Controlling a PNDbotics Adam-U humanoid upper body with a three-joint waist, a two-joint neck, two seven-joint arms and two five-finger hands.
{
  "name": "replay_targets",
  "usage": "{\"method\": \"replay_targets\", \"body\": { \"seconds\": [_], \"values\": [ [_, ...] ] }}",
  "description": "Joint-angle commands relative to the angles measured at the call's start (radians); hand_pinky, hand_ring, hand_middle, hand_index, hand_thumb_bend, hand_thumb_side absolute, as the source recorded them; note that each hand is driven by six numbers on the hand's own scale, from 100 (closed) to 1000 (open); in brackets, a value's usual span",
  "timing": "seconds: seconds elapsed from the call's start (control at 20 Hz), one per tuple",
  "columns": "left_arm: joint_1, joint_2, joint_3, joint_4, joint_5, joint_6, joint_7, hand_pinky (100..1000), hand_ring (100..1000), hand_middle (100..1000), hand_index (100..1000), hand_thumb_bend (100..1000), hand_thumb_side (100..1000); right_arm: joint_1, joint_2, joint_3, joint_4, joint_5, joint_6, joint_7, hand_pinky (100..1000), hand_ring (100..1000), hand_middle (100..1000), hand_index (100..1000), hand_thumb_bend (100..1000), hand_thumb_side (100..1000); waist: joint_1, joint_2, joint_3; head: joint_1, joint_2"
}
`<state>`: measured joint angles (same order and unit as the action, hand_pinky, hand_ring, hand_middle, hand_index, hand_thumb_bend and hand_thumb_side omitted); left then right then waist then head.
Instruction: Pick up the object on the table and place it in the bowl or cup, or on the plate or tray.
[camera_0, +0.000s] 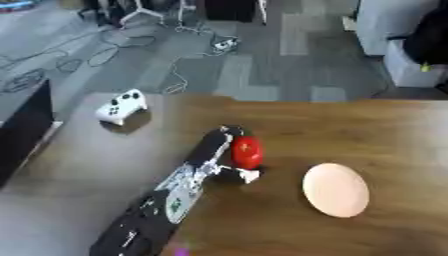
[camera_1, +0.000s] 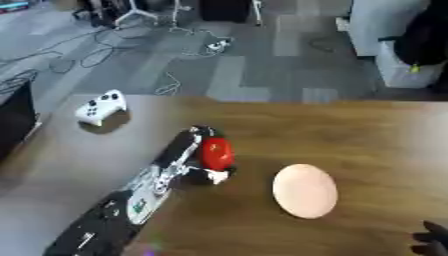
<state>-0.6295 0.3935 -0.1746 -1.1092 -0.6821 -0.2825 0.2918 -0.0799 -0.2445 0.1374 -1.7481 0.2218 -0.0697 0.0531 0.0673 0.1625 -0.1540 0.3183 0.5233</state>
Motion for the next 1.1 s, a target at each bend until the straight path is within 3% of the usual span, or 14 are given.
{"method": "replay_targets", "body": {
  "seconds": [0.05,0.3,0.7,0.95,1.0,1.05,1.1],
  "values": [
    [-0.029,0.048,-0.011,-0.076,0.033,0.0,-0.03,195,300,261,532,453,339,0.001,-0.006,-0.003,-0.011,0.004,0.002,0.001,436,670,698,877,100,713,-0.002,-0.022,0.003,0.005,0.003],
    [-0.032,0.059,-0.033,-0.12,0.12,0.01,-0.073,184,289,251,530,462,376,0.008,-0.009,-0.005,-0.007,0.003,0.002,-0.001,436,670,697,877,100,712,0.0,-0.033,0.004,0.001,0.007],
    [-0.032,0.016,-0.064,-0.126,0.201,0.009,-0.103,180,290,246,534,458,409,0.007,-0.009,-0.01,-0.002,0.004,0.003,-0.005,435,670,698,878,100,711,0.004,-0.036,-0.013,0.002,0.005],
    [-0.034,-0.03,-0.084,-0.113,0.221,0.0,-0.109,259,352,266,546,468,450,0.003,-0.01,-0.018,-0.002,0.008,0.004,-0.014,435,671,697,877,100,711,0.014,-0.03,-0.032,0.004,0.004],
    [-0.034,-0.038,-0.086,-0.109,0.22,-0.003,-0.107,241,341,264,545,465,451,0.002,-0.011,-0.019,-0.002,0.009,0.004,-0.014,435,671,697,877,100,711,0.016,-0.028,-0.036,0.005,0.004],
    [-0.035,-0.045,-0.088,-0.106,0.219,-0.005,-0.105,330,393,276,546,473,452,0.002,-0.011,-0.019,-0.002,0.011,0.004,-0.015,435,671,697,877,100,711,0.018,-0.027,-0.039,0.005,0.003],
    [-0.036,-0.052,-0.09,-0.103,0.216,-0.007,-0.101,316,385,273,546,472,450,0.001,-0.011,-0.018,-0.002,0.012,0.003,-0.014,435,671,697,877,100,711,0.019,-0.025,-0.043,0.006,0.003]
  ]
}}
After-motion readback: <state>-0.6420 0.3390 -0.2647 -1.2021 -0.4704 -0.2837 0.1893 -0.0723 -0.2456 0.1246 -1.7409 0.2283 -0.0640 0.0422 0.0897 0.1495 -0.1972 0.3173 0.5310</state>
